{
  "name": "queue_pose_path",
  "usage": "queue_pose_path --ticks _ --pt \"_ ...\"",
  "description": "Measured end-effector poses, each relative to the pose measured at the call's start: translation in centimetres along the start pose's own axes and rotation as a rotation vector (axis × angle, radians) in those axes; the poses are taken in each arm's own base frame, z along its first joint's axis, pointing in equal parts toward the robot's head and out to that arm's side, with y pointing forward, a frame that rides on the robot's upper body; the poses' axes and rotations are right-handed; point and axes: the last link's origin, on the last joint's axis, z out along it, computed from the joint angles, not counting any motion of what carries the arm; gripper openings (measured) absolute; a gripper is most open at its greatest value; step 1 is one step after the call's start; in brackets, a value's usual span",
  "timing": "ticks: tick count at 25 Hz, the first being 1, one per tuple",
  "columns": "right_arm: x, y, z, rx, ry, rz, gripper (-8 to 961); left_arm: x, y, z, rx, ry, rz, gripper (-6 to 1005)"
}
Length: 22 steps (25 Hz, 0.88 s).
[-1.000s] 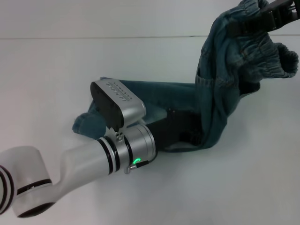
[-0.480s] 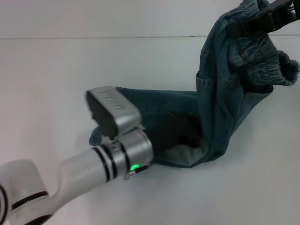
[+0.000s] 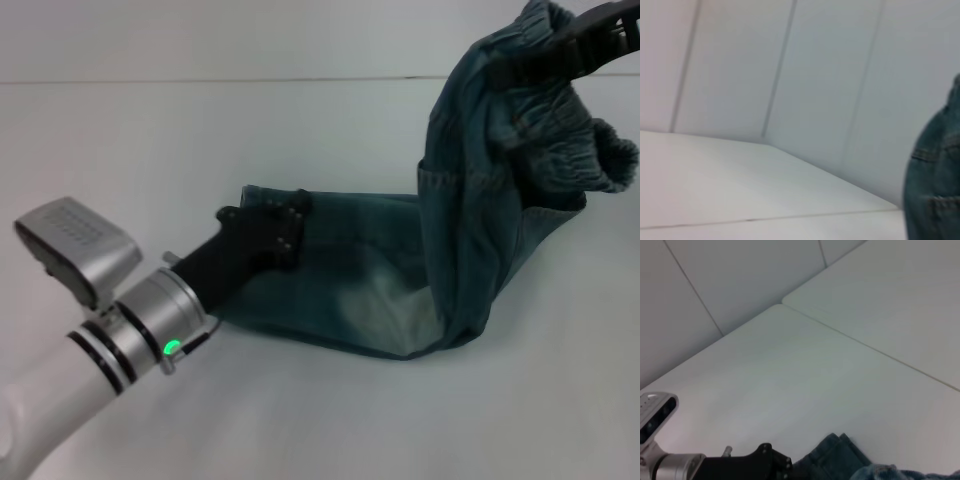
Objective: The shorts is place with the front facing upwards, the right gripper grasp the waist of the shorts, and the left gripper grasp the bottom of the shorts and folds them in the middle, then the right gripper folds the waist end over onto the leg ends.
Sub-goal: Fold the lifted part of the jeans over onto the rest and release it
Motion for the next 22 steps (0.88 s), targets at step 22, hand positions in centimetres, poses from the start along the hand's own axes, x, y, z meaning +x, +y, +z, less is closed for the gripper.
queue_pose_path --ticks 22 --pt "-3.3 5.5 13.6 -0.222 0.293 -0.29 118 2.7 -8.3 -9.9 0.453 0.297 -0.046 2"
